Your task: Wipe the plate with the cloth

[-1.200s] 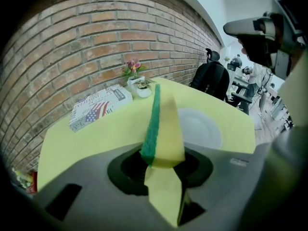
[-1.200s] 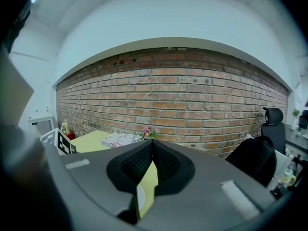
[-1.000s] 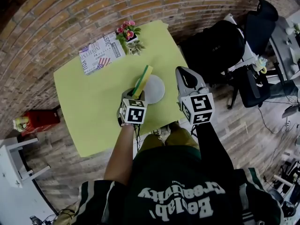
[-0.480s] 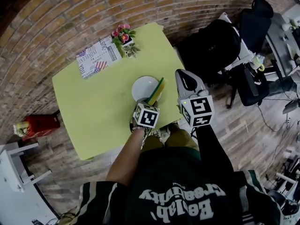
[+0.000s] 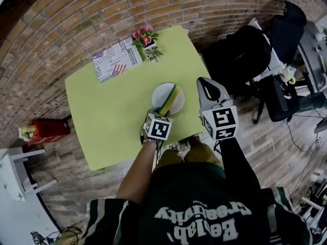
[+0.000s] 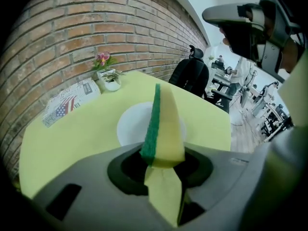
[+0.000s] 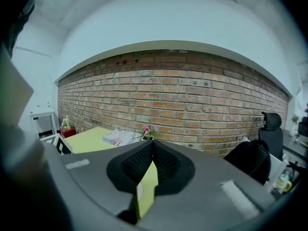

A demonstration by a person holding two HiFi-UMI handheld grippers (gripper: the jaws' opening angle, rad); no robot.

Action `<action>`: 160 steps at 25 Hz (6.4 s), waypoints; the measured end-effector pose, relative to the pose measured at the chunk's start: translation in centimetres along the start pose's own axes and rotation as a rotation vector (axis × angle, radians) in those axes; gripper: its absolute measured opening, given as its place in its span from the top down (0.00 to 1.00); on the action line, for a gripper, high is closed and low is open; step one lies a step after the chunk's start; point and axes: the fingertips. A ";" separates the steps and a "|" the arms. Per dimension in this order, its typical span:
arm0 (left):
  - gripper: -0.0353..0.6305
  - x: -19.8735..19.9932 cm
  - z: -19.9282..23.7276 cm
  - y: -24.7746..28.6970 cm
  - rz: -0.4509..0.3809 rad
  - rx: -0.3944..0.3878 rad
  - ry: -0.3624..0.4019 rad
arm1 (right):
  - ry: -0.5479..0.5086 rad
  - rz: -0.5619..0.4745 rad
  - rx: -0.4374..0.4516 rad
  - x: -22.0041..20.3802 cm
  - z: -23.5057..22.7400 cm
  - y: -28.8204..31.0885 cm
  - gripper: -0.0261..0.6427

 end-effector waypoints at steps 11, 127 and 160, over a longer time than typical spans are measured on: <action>0.74 -3.6 6.4 -2.0 -0.012 0.063 -0.153 | -0.019 -0.001 0.064 0.6 2.9 1.8 0.94; 0.74 -5.8 -3.9 -1.4 0.016 -0.089 0.042 | 0.007 -0.038 0.046 0.1 3.3 -2.9 0.94; 0.74 -2.2 0.9 -2.4 -0.045 -0.043 -0.046 | -0.013 0.006 0.061 0.1 2.5 0.1 0.94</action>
Point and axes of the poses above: the fingertips, and each gripper's own axes: y forward along the fingers, z to its left, x out of its top, and after that the axes turned 12 degrees about z, right-handed
